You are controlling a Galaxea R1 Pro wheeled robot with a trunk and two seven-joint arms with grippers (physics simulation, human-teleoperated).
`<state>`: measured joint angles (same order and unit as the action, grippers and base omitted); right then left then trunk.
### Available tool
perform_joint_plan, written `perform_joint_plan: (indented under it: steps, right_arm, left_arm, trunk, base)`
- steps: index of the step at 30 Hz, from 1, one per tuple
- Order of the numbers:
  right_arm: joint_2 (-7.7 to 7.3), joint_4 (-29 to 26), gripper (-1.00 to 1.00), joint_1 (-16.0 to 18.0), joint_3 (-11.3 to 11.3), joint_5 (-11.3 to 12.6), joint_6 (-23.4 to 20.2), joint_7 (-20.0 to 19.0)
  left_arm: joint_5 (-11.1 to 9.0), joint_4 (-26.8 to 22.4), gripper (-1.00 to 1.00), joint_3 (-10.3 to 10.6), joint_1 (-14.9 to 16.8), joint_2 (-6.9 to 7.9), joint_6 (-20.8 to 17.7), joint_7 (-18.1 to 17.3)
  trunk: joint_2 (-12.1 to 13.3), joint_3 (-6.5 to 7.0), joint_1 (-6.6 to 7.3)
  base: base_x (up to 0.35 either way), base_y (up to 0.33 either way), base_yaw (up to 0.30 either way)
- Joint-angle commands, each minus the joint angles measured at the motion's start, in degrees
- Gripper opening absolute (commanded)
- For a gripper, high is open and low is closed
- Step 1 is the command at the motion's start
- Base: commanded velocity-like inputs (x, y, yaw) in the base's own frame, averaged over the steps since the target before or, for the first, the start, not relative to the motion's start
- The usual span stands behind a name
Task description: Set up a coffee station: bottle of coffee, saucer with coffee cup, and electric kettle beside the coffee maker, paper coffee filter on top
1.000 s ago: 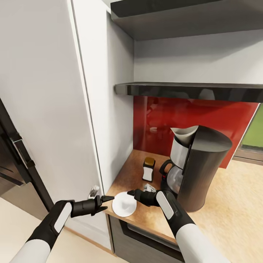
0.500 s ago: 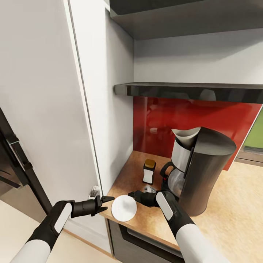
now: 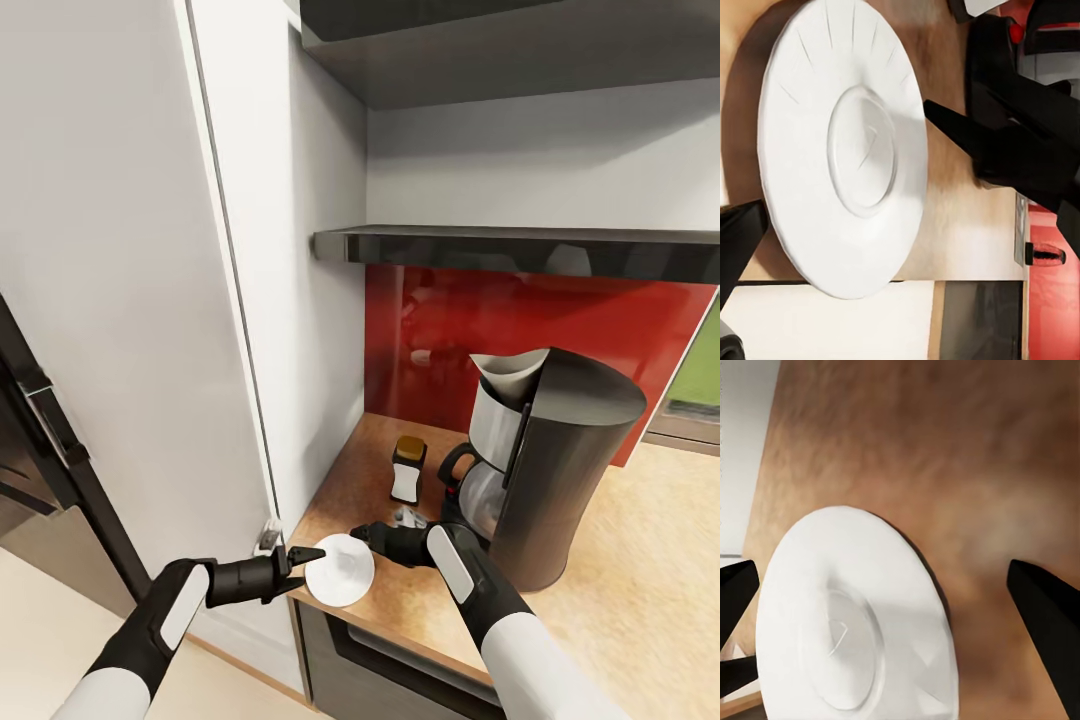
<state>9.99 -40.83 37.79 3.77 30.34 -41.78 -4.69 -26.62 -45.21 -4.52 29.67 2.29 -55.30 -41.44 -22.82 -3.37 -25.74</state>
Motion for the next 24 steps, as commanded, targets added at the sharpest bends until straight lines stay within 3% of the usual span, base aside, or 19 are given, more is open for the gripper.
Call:
perform_joint_plan:
  steps: [1, 14, 19, 24]
  right_arm:
    - [0.00, 0.04, 1.00, 0.01, 0.04, -0.63, -0.39, -0.13]
    - [0.00, 2.33, 1.00, 0.01, 0.10, -0.62, -0.39, -0.39]
    - [0.00, 2.60, 1.00, 0.01, 0.10, -0.63, -0.41, -4.56]
    - [0.00, 2.68, 1.00, 0.01, 0.10, -0.63, -0.41, -5.80]
  left_arm:
    - [0.95, 0.03, 1.00, -0.05, 0.04, -0.05, -0.07, -0.14]
    - [0.91, 0.03, 1.00, -0.05, 0.03, -0.53, -0.05, -0.13]
    - [0.85, 0.03, 1.00, -0.05, 0.04, -0.53, -0.05, -0.13]
    - [0.78, 0.03, 1.00, -0.05, 0.04, -0.53, -0.07, -0.13]
  trunk:
    - [-0.10, -0.16, -0.05]
    - [-0.10, -0.16, -0.05]
    - [-0.10, -0.16, -0.05]
    - [-0.10, -0.16, -0.05]
  base:
    - [0.000, 0.000, 0.000]
    - [0.000, 0.000, 0.000]
    - [0.000, 0.000, 0.000]
    - [0.000, 0.000, 0.000]
